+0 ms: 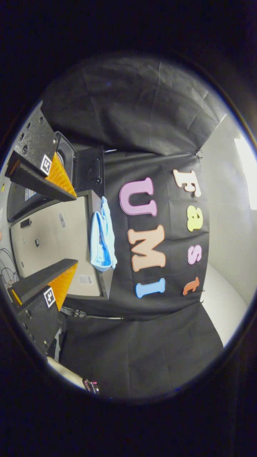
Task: Put the clothes into the washing machine and then close the washing machine lid.
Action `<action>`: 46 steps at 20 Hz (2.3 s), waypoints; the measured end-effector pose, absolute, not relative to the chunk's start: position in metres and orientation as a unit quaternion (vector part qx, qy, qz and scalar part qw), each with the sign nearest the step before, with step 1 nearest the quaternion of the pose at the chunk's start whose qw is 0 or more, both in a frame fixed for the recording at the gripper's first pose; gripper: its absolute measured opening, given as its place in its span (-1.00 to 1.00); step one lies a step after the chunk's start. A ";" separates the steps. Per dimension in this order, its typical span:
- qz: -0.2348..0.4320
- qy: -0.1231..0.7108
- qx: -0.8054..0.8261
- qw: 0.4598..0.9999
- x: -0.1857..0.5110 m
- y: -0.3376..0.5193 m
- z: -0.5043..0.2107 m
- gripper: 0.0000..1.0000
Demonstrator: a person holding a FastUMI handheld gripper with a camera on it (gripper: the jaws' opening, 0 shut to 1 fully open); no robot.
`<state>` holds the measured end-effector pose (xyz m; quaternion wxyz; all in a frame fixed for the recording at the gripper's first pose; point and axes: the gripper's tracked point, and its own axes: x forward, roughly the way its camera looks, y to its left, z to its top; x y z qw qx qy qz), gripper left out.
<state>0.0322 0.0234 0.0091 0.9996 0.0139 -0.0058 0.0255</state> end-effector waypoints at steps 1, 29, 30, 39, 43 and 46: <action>0.028 0.001 0.007 1.000 0.038 0.024 0.008 0.95; -0.021 0.245 -0.018 0.969 0.372 0.005 0.023 0.92; -0.031 0.257 -0.019 0.966 0.376 0.001 0.014 0.92; -0.016 0.302 -0.001 0.953 0.389 -0.013 -0.023 0.66; -0.017 0.305 0.045 0.951 0.377 -0.014 -0.023 -0.49; 0.037 0.269 0.058 0.961 0.360 -0.003 -0.017 -0.90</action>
